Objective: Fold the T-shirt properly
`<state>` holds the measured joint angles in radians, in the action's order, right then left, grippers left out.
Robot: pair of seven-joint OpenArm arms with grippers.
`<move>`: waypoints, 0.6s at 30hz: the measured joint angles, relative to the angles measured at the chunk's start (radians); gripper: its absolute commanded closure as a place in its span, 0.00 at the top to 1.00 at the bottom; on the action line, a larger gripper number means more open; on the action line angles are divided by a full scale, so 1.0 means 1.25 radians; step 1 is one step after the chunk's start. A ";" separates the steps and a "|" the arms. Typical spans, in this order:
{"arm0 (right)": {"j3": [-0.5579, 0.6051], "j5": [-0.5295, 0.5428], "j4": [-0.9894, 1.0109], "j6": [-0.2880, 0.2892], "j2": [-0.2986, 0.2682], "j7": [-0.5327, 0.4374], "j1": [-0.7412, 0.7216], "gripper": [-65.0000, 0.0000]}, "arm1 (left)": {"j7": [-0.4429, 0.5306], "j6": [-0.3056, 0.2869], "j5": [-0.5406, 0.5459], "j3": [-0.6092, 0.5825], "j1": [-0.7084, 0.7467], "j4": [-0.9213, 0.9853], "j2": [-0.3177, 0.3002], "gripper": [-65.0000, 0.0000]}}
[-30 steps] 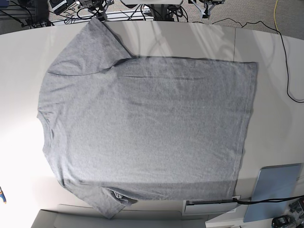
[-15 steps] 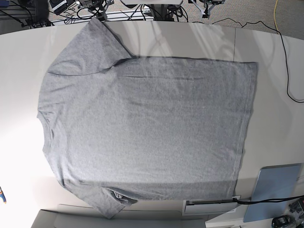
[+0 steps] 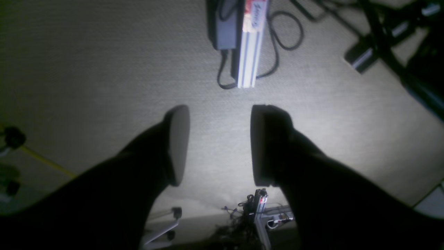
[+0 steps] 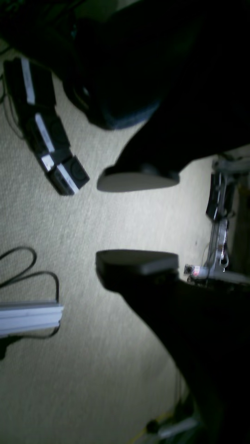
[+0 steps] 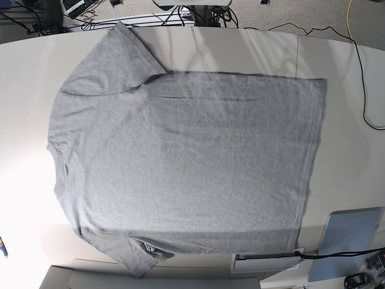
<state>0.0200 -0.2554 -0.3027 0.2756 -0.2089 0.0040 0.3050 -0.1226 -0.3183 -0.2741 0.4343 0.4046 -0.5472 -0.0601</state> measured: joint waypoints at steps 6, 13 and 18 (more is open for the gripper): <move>0.002 0.109 -0.256 0.096 -0.065 0.069 0.175 0.42 | -0.078 -0.108 0.105 -0.001 0.164 -0.284 -0.001 0.46; 0.001 0.209 -0.680 0.100 -0.190 0.123 0.450 0.42 | -0.093 -0.117 0.136 -0.002 0.373 -0.634 -0.003 0.46; -0.023 0.211 -0.968 0.084 -0.248 0.172 0.612 0.42 | -0.093 -0.121 0.139 -0.003 0.469 -0.854 -0.045 0.46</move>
<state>-0.0090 0.0082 -1.5127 0.3809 -0.5182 0.2188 1.0706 -0.2386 -0.4690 -0.1009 0.4301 0.9905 -1.6150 -0.1165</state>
